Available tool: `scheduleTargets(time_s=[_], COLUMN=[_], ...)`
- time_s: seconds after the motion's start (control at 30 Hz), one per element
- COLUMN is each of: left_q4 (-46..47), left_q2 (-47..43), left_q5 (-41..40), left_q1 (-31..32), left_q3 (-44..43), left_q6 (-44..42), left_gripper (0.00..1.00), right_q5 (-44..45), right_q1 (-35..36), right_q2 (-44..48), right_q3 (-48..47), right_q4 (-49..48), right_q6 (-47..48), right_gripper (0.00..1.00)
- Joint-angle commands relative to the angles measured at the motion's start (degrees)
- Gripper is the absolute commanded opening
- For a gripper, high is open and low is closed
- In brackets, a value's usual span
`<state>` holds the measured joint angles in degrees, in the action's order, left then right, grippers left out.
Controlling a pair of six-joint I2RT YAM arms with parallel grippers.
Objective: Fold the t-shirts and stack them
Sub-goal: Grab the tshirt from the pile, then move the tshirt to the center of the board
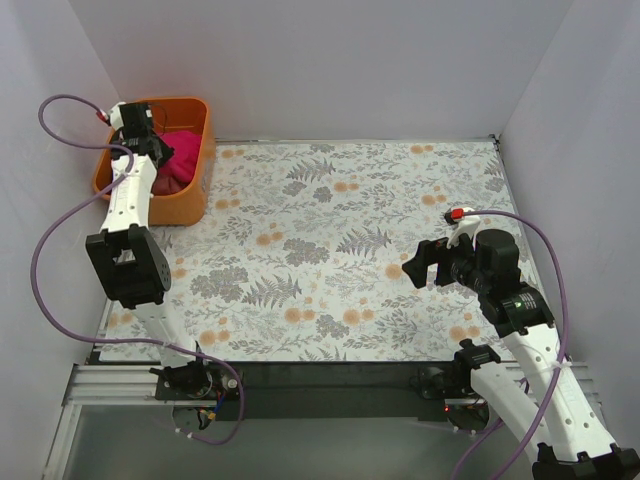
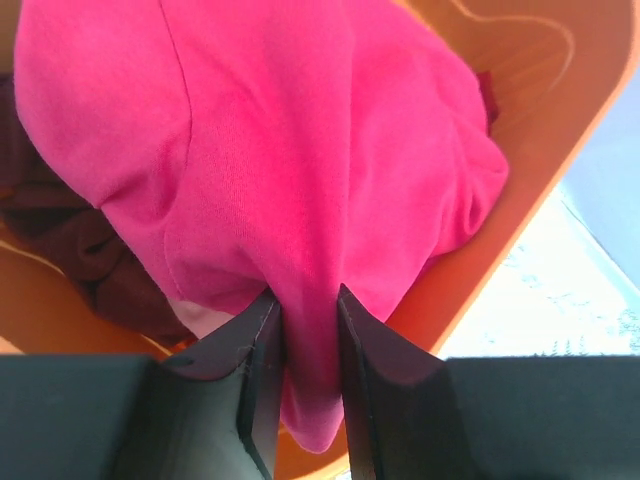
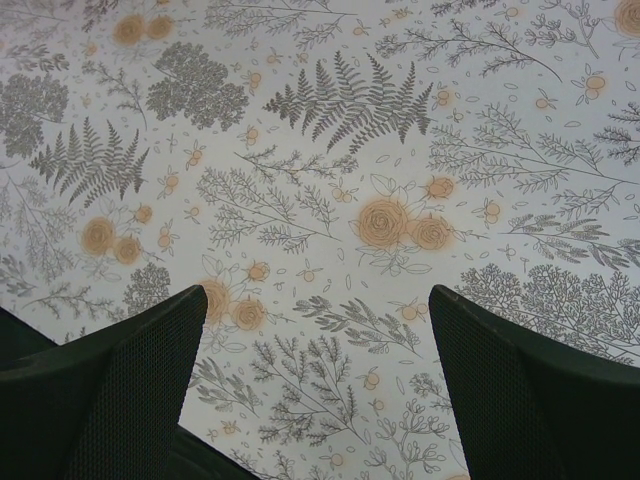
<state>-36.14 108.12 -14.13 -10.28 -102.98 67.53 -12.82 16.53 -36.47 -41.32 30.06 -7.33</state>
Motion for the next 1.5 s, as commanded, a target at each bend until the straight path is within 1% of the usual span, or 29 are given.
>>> scheduleTargets(time_s=[0.0, 0.07, 0.13, 0.17, 0.2, 0.23, 0.27, 0.43, 0.6, 0.7, 0.8, 0.83, 0.9, 0.93, 0.97, 1.0, 1.03, 1.07, 1.1, 1.13, 1.2, 1.23, 1.27, 1.3, 1.33, 1.4, 1.47], left_q4=[-0.2, -0.3, -0.2, -0.2, 0.0, 0.3, 0.7, 0.9, 0.7, 1.3, 1.9, 1.9, 2.0, 2.1, 2.9, 3.6, 4.4, 6.6, 7.7, 9.0, 11.4, 12.1, 12.8, 12.8, 12.9, 13.6, 13.6], left_q2=[-4.2, -4.9, -5.9, -6.2, -6.6, -7.1, -7.3, -6.4, -7.7, -8.0, -7.0, -5.9, -4.8, -4.3, -4.2, -4.6, -5.9, -6.8, -7.6, -8.7, -11.4, -12.2, -13.5, -14.0, -14.3, -15.0, -15.7], left_q5=[-0.7, -1.2, -1.3, -1.3, -1.3, -1.2, -0.7, 2.2, 0.3, 2.1, -1.2, -1.5, 0.0, 1.3, 4.4, 5.7, 7.3, 9.6, 10.7, 11.7, 13.4, 14.0, 14.0, 17.6, 19.1, 20.5, 24.3], left_q1=[0.4, 0.4, 0.3, 0.4, 0.4, 0.4, 0.4, 1.1, 1.1, 2.2, 7.7, 11.7, 15.0, 18.2, 19.8, 21.5, 25.2, 27.3, 29.4, 33.5, 37.3, 40.2, 41.4, 42.4, 44.3, 46.0, 47.2], left_q3=[-3.5, -4.9, -6.2, -6.5, -6.6, -6.9, -7.3, -8.5, -3.6, -3.8, -10.6, -15.4, -20.7, -24.4, -25.5, -26.0, -25.9, -24.7, -23.6, -22.5, -19.8, -19.1, -18.8, -19.1, -19.8, -21.7, -21.9], left_q6=[-0.3, -0.3, -0.1, 0.1, 0.1, 0.2, 0.2, 0.0, 0.4, -0.5, -3.8, -4.5, -5.0, -5.0, -4.9, -4.8, -5.0, -5.6, -6.1, -7.6, -8.6, -9.2, -9.6, -9.7, -10.0, -11.4, -11.6], left_gripper=[0.23, 0.23, 0.26, 0.26, 0.24, 0.07, 0.0, 0.0, 0.0, 0.0, 0.0, 0.0, 0.0, 0.0, 0.0, 0.0, 0.0, 0.0, 0.0, 0.0, 0.0, 0.0, 0.0, 0.0, 0.0, 0.0, 0.0], right_q5=[-1.5, -1.8, -1.9, -1.9, -1.9, -1.9, -1.9, -1.9, -1.8, -1.6, -1.2, -1.3, -0.9, -0.6, 0.1, 0.5, 0.9, 2.2, 2.8, 3.6, 6.0, 6.9, 7.8, 8.9, 9.3, 10.8, 12.5], right_q1=[0.3, 0.3, 0.3, 0.2, 0.3, 0.3, 0.3, 0.2, 0.3, 0.3, 0.3, 0.3, 0.3, 0.3, 0.3, 0.3, 0.3, 0.3, 0.2, 0.2, 0.3, 0.2, 0.2, 0.3, 0.3, 0.2, 0.3], right_q2=[-0.1, -0.3, -0.3, -0.2, -0.3, -0.3, -0.2, -0.2, 0.3, 0.3, 0.0, 0.1, 0.0, 0.1, 0.3, 0.5, 0.8, 1.1, 1.7, 2.0, 2.6, 2.7, 2.8, 3.1, 3.2, 3.8, 4.1], right_q3=[0.3, 0.3, 0.2, 0.2, 0.2, 0.3, 0.3, 0.2, 0.2, 0.2, -0.2, -0.5, -0.8, -1.0, -1.2, -1.3, -1.7, -1.8, -2.0, -2.2, -3.1, -3.3, -4.0, -4.3, -4.5, -5.0, -5.3], right_q4=[-2.2, -2.2, -2.2, -2.2, -2.2, -2.2, -2.2, -2.1, -2.1, -2.0, -2.1, -2.1, -2.1, -2.1, -2.1, -2.0, -2.0, -1.9, -1.9, -1.7, -1.1, -0.8, -0.5, 0.0, 0.3, 0.6, 0.6], right_q6=[0.4, 0.3, 0.3, 0.2, 0.2, 0.1, 0.2, 0.0, -0.2, -0.1, -0.1, -0.2, -0.6, -0.8, -1.0, -1.2, -1.2, -1.3, -1.3, -1.3, -1.2, -1.0, -1.0, -0.8, -0.1, -0.1, 0.0], right_gripper=[0.98, 0.98, 0.98, 0.98, 0.98, 0.98, 0.99, 0.98, 0.98, 0.98, 0.98, 0.98, 0.98, 0.98, 0.98, 0.98, 0.98, 0.98, 0.98, 0.99, 0.98, 0.98, 0.98, 0.98, 0.98, 0.98, 0.98])
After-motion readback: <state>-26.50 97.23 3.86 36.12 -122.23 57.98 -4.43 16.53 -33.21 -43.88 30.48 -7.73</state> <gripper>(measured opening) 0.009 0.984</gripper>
